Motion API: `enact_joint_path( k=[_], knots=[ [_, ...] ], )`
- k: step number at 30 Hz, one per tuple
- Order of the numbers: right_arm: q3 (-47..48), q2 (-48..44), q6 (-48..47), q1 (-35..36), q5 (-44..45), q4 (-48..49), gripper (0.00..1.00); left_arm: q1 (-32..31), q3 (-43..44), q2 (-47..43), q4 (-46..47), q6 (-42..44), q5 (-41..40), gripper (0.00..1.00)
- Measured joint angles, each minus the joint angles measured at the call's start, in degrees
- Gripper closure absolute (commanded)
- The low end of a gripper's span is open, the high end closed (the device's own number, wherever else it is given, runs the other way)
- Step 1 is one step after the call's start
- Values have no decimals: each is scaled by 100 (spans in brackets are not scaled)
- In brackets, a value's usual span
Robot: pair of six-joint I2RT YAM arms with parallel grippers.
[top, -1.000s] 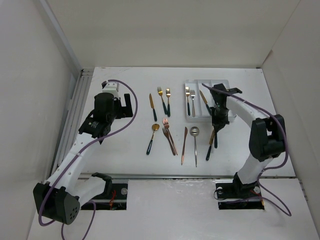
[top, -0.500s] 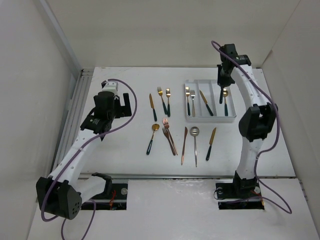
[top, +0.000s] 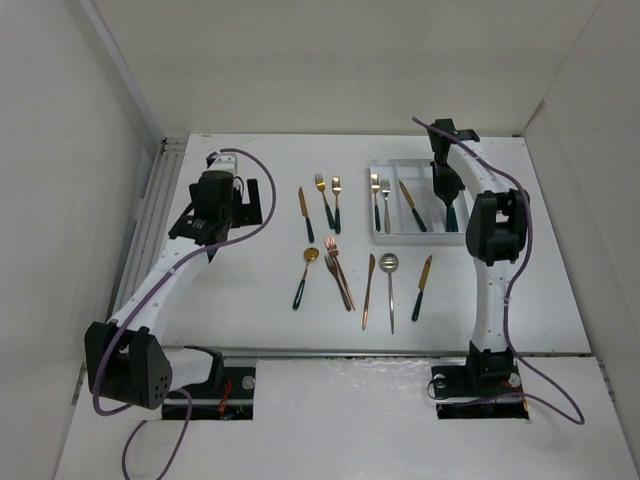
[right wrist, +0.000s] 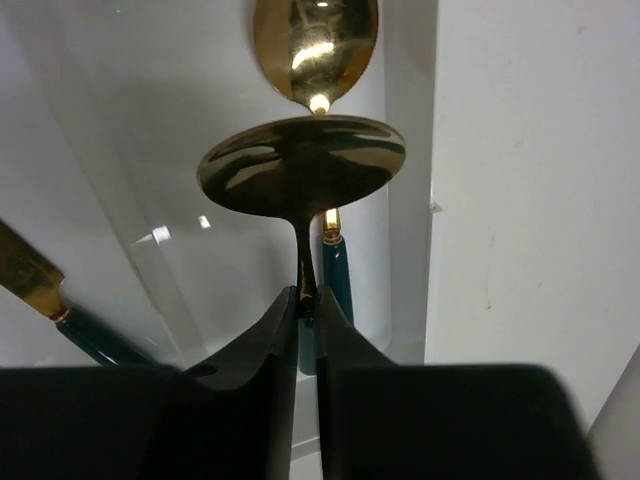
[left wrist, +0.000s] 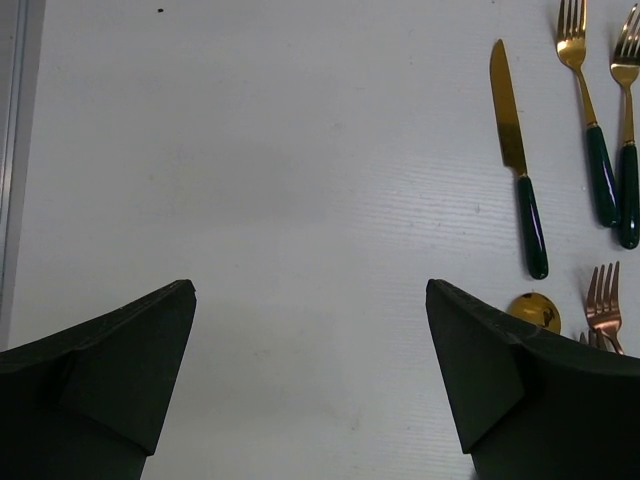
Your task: Sort the eating utensils into containers
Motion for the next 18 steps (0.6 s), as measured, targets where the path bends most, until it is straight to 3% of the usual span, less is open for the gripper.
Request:
enact_joint_path(
  k=[3, 4, 12, 13, 15, 18],
  knots=[
    [-72, 0, 2, 0, -33, 50, 61, -2, 26, 42, 17, 35, -20, 0],
    [-118, 0, 13, 0, -44, 68, 58, 0, 33, 39, 20, 42, -28, 0],
    [-269, -214, 227, 0, -72, 57, 55, 0, 50, 24, 68, 87, -15, 0],
    [-321, -365, 343, 0, -114, 83, 55, 0, 50, 2, 68, 87, -9, 0],
    [-761, -970, 688, 0, -249, 249, 44, 0, 31, -57, 85, 85, 4, 0],
    [-2223, -2470, 1257, 46, -483, 632, 37, 0, -46, -256, 142, 83, 39, 0]
  ],
)
